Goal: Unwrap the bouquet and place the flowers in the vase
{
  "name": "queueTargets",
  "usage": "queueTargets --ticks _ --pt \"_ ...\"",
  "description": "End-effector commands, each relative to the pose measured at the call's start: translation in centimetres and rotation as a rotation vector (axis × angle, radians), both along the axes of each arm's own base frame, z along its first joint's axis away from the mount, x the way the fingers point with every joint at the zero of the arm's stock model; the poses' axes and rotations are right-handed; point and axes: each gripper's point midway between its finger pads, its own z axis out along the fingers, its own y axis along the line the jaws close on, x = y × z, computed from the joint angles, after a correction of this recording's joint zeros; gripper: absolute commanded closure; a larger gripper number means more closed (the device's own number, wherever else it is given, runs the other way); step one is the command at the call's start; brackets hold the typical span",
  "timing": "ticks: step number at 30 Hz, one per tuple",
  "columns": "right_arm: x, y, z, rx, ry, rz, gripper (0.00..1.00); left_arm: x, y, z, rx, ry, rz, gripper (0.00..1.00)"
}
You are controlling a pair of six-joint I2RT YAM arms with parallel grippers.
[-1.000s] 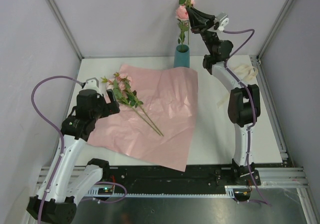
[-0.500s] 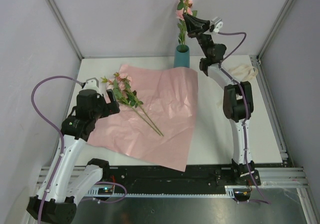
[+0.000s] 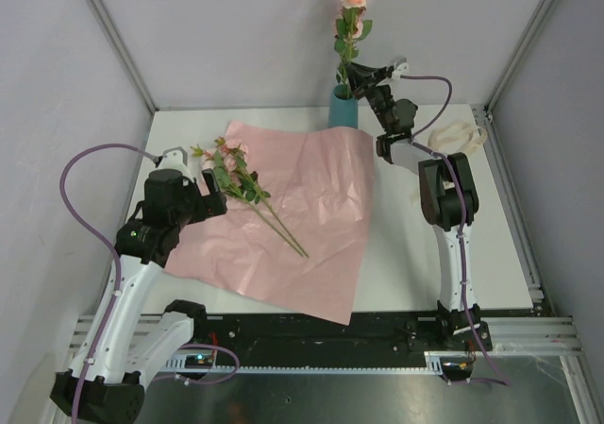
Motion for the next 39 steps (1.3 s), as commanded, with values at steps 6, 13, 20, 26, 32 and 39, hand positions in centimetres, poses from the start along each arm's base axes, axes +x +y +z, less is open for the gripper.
queueTargets --ticks 6,13,20,26,32,39 --pt "-3.0 -1.9 4.0 0.000 0.022 -0.044 0.70 0.2 -0.1 0.5 -0.005 -0.030 -0.011 0.00" --pt "-6.8 -2.8 5.3 0.016 0.104 -0.042 0.60 0.2 0.0 0.6 -0.002 -0.033 -0.006 0.00" --pt "-10.3 -2.2 3.5 0.052 0.439 -0.015 0.65 0.2 0.3 0.6 0.006 -0.037 0.004 0.00" --pt "-14.0 1.7 -0.9 -0.034 0.699 0.041 0.66 0.1 0.4 0.8 0.009 -0.045 0.012 0.00" --pt "-17.8 8.2 -7.7 -0.178 0.877 0.139 0.64 0.1 0.5 0.9 0.009 -0.048 0.014 0.00" --pt "-20.5 14.9 -14.1 -0.217 0.997 0.268 0.65 0.1 0.4 0.7 0.005 -0.043 0.011 0.00"
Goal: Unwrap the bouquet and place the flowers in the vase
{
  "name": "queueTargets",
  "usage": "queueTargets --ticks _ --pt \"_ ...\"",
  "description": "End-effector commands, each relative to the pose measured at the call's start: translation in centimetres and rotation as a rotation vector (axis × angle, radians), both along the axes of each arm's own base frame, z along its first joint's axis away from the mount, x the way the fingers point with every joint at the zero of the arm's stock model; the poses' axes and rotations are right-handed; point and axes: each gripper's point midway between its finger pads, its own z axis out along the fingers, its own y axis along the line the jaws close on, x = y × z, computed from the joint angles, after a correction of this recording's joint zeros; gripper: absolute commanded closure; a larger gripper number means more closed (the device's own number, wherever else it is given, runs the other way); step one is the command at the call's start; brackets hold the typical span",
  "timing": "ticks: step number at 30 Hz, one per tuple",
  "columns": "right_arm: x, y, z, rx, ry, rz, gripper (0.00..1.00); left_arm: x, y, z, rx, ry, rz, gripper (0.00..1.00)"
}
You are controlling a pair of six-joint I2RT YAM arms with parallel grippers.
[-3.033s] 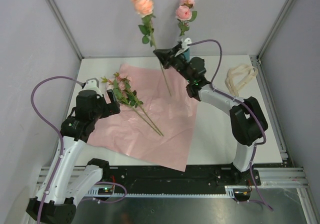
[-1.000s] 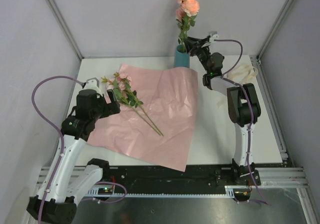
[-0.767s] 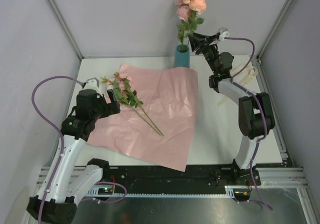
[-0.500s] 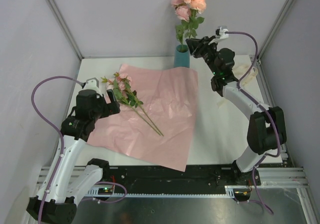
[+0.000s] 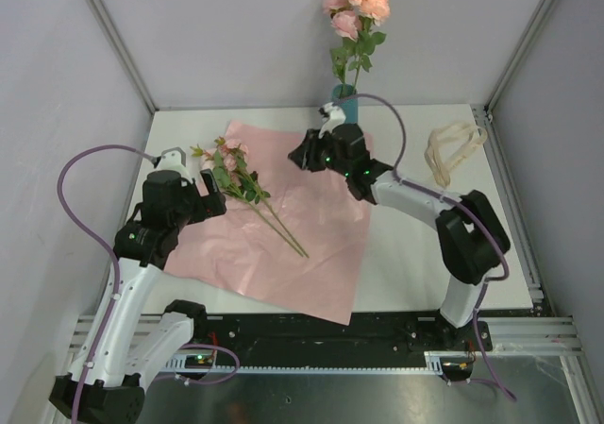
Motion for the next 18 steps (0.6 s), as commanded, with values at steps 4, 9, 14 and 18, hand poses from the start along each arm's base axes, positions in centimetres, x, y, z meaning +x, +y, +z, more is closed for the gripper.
queueTargets --ticks 4,9,14,18 --pt "-2.7 4.8 -7.3 -0.036 0.145 0.074 0.65 0.2 0.3 0.4 0.005 -0.031 0.008 0.00" --pt "-5.2 7.5 -10.1 -0.100 0.173 0.145 0.61 0.3 0.1 0.4 0.000 -0.028 0.001 0.00" --pt "-6.5 9.9 -12.1 -0.226 0.169 0.189 0.61 0.2 0.0 0.4 -0.003 -0.029 -0.001 0.00" --pt "-6.8 11.4 -13.2 -0.293 0.160 0.205 0.61 0.2 0.0 0.5 -0.005 -0.029 -0.004 0.00"
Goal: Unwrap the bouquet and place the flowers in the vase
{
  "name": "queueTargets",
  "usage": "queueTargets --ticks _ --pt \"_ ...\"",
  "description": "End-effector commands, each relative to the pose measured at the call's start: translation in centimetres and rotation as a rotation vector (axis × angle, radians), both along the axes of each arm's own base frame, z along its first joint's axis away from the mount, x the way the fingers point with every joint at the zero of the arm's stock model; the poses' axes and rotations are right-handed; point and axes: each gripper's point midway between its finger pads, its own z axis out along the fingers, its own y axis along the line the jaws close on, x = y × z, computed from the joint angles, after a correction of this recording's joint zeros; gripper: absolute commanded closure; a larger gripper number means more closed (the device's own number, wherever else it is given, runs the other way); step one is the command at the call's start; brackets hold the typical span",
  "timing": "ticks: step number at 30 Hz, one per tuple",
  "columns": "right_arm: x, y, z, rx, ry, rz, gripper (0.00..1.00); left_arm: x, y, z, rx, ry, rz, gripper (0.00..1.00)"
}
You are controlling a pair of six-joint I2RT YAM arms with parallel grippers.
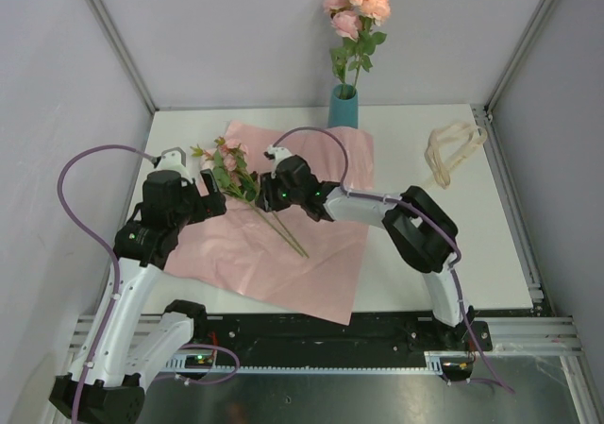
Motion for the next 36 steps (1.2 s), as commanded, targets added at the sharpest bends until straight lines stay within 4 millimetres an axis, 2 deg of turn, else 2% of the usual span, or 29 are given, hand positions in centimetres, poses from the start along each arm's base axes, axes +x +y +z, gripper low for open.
queueTargets --ticks 1,12,25,30,33,36 --pt "0.4 1.6 0.0 -0.074 -0.055 0.021 0.60 0.2 0.0 0.5 -0.004 -0.031 -0.003 0.00" --pt "0.4 3.4 -2.7 -0.188 -0.071 0.053 0.58 0.2 0.1 0.5 -0.004 -0.032 0.000 0.00" --pt "0.6 4.6 -4.5 -0.208 -0.077 0.065 0.61 0.3 0.0 0.5 -0.004 -0.030 -0.001 0.01" --pt "0.6 4.7 -4.6 -0.198 -0.085 0.065 0.71 0.3 0.0 0.5 -0.003 -0.030 0.000 0.00" --pt "0.4 4.7 -3.3 -0.162 -0.099 0.063 0.85 0.3 0.1 0.4 -0.003 -0.029 0.001 0.00" --pt "0.3 4.9 -1.2 -0.086 -0.129 0.057 0.97 0.3 0.1 0.4 -0.001 -0.026 0.001 0.00"
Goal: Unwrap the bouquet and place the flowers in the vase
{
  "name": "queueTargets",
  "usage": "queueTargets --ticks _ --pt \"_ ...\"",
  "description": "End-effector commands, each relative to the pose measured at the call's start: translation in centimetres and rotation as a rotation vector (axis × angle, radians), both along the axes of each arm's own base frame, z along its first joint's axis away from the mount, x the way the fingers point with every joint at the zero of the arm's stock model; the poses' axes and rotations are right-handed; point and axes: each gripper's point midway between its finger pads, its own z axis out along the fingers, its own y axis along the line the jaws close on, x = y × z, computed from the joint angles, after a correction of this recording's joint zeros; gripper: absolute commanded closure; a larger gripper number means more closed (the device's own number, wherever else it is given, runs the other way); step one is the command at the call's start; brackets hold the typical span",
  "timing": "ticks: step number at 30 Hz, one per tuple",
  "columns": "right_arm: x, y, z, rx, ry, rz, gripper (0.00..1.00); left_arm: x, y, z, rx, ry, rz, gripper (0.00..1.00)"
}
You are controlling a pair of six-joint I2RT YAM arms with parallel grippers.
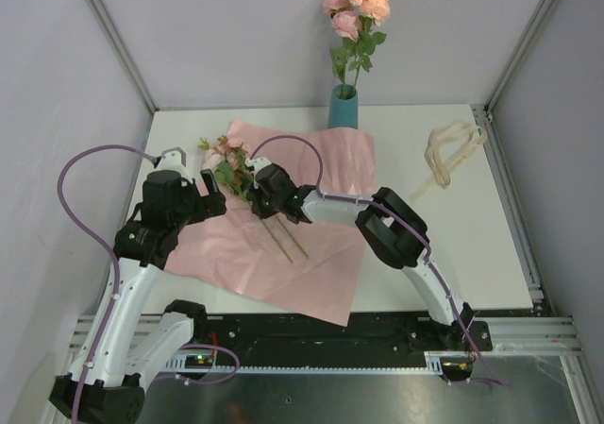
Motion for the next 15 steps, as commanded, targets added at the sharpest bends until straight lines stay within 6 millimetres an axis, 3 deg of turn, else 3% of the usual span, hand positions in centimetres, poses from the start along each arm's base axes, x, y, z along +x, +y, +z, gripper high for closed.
queueTargets --ticks 1,6,15 --pt "0.2 1.0 5.3 0.149 -0.077 -0.003 0.99 0.3 0.1 0.4 -0.001 -0.027 0.002 0.00" --pt "0.2 0.0 9.1 0.269 -0.100 -0.019 1.00 0.3 0.1 0.5 0.000 -0.029 0.001 0.00" --pt "1.2 -3.4 18.7 0.491 -0.223 -0.007 1.00 0.3 0.2 0.5 0.002 -0.032 0.010 0.00"
